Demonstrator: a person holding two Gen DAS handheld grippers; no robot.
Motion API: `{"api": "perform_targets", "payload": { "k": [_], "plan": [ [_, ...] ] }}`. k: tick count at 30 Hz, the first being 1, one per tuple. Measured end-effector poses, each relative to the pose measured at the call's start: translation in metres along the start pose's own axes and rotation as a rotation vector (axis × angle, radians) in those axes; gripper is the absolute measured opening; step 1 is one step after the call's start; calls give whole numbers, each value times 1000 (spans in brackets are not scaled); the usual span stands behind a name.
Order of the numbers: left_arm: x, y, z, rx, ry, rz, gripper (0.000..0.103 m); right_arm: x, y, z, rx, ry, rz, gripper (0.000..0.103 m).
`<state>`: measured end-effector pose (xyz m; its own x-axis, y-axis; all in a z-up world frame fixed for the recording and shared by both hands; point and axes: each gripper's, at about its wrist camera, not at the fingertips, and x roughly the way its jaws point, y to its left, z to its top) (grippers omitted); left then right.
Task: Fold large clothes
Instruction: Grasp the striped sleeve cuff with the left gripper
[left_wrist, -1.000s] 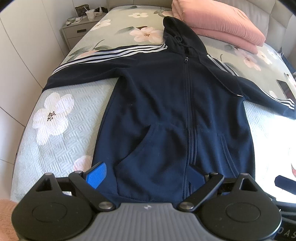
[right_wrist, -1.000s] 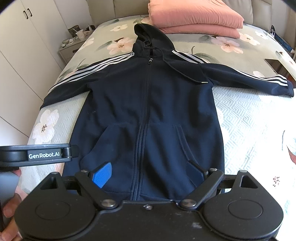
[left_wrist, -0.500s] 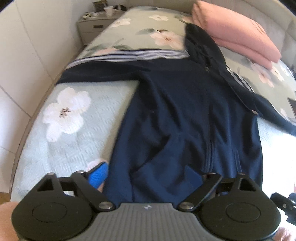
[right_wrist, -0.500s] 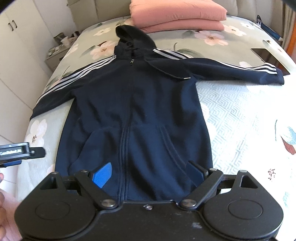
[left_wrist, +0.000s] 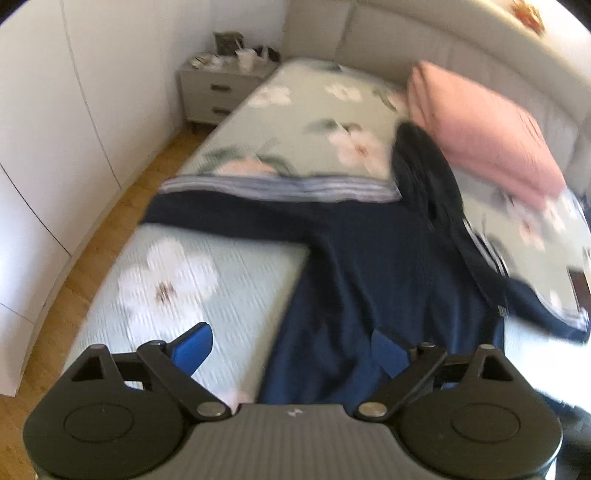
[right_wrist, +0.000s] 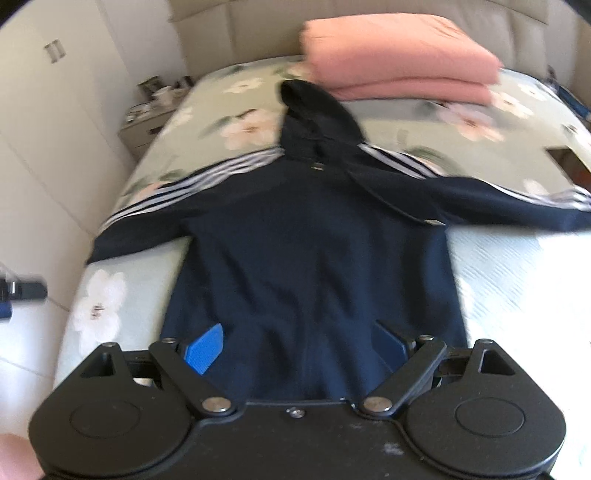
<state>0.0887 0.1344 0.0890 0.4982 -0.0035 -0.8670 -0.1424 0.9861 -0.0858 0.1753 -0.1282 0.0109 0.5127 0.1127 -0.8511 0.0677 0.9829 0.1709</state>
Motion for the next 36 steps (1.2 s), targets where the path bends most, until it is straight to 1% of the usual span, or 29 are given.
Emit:
{"api": "perform_targets", "payload": {
  "k": [2, 4, 5, 7, 8, 10, 11, 12, 13, 15, 16, 19, 21, 24, 26, 27, 29, 30, 32, 34, 36],
  "plan": [
    [13, 8, 22, 30, -40, 14, 95, 14, 20, 8, -49, -10, -20, 103],
    [33, 22, 40, 30, -40, 28, 95, 31, 39, 15, -108, -28, -13, 103],
    [50, 33, 51, 17, -31, 16, 95, 39, 44, 18, -120, -33, 4, 103],
    [83, 55, 65, -42, -26, -13, 92, 59, 51, 26, -137, -42, 43, 103],
    [101, 70, 71, -84, -39, -27, 89, 72, 55, 29, -145, -46, 58, 103],
    [137, 98, 82, -165, -66, -26, 87, 95, 63, 33, -163, -39, 78, 103],
    [154, 109, 88, -184, -64, -29, 87, 108, 67, 34, -179, -33, 95, 103],
    [173, 120, 93, -202, -51, -26, 86, 122, 72, 34, -199, -31, 110, 103],
    [192, 131, 98, -221, -30, -6, 86, 133, 76, 33, -218, -27, 115, 103],
    [227, 151, 106, -270, 13, 13, 82, 161, 85, 32, -248, -11, 126, 103],
    [242, 161, 107, -299, 23, 15, 82, 175, 88, 30, -252, -5, 147, 103],
    [286, 187, 106, -394, 61, 13, 82, 206, 90, 26, -222, 1, 216, 103],
    [310, 201, 103, -457, 65, 19, 82, 228, 92, 26, -203, 4, 230, 103],
    [340, 219, 103, -519, 66, 30, 82, 254, 94, 22, -201, 34, 200, 103],
    [354, 230, 101, -577, 61, 18, 83, 265, 94, 19, -218, 61, 189, 103],
    [357, 235, 101, -593, 42, 5, 89, 267, 92, 18, -223, 67, 192, 103],
    [359, 238, 104, -597, -4, 2, 95, 269, 88, 15, -217, 64, 208, 103],
    [361, 237, 107, -582, -14, 20, 98, 270, 86, 14, -204, 61, 218, 103],
    [376, 235, 114, -565, -7, 38, 103, 270, 79, 13, -167, 52, 248, 103],
    [382, 230, 118, -552, -13, 89, 103, 269, 74, 12, -133, 43, 274, 103],
    [388, 219, 124, -519, 4, 149, 103, 269, 69, 13, -113, 40, 291, 103]
  ]
}}
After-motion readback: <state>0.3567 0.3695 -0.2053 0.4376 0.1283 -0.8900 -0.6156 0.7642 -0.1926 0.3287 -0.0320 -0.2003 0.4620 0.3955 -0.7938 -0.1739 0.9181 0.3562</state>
